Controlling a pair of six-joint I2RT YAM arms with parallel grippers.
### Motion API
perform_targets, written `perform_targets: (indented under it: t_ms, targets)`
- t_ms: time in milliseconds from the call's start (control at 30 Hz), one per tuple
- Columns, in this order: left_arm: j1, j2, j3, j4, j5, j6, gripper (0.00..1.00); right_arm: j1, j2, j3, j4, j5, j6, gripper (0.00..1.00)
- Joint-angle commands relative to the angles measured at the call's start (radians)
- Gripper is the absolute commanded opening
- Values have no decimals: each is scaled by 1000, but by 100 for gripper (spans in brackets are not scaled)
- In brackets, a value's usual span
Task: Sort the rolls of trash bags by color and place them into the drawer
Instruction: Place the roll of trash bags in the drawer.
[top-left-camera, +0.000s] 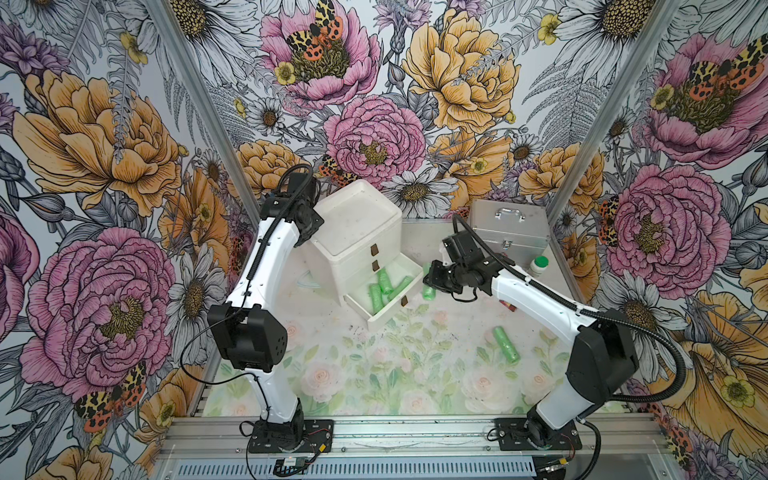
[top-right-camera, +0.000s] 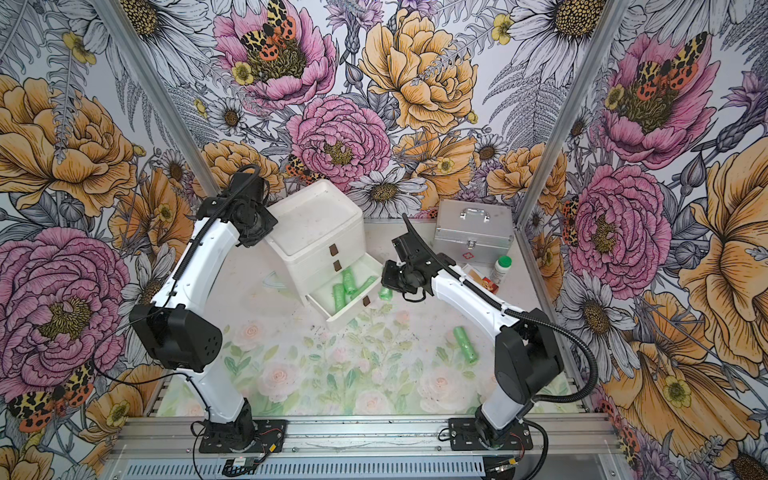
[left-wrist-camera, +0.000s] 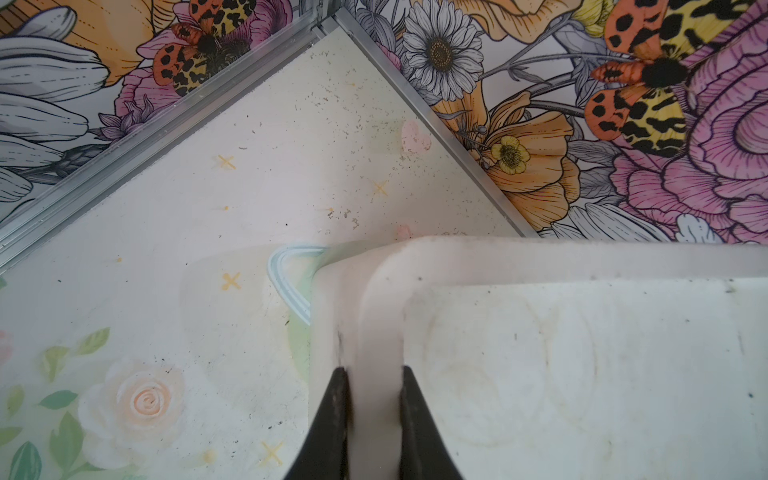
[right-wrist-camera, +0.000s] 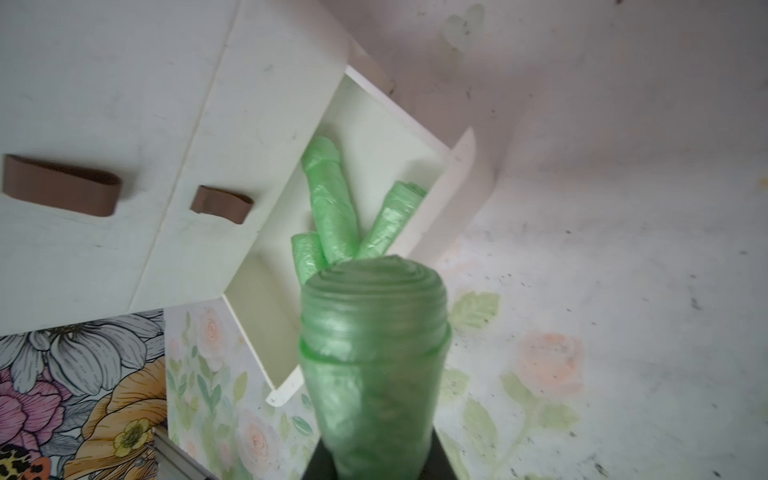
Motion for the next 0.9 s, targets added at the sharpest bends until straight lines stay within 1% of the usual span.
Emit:
perform_targets:
  t_ms: [0, 200, 400, 533, 600, 633, 667, 700, 767, 867]
  targets:
    - [-32, 73, -72, -106, 184, -66, 0, 14, 89, 112, 18, -66, -1, 21]
    - [-27, 61, -76, -106, 185, -62, 0, 12, 265, 273, 19, -117, 8, 23]
    - [-23, 51, -88, -106, 185, -58, 0, 13, 361, 330, 19, -123, 18, 24]
    - [-23, 51, -87, -106, 187, -60, 0, 11, 395, 340, 19, -117, 18, 29]
    - [-23, 52, -86, -106, 189, -60, 0, 11, 408, 343, 19, -119, 19, 35]
    - [-23, 52, -86, -107, 190, -61, 0, 11, 412, 344, 19, -119, 19, 40]
    - [-23, 50, -86, -107, 190, -61, 0, 12, 415, 343, 19, -119, 18, 51]
    - [-23, 50, -86, -106, 190, -61, 0, 12, 412, 342, 18, -122, 11, 60]
    - [-23, 46, -86, -107, 188, -59, 0, 8, 397, 333, 17, -117, 4, 65]
    - [-23, 44, -89, -107, 186, -61, 0, -7, 345, 304, 15, -93, -4, 67]
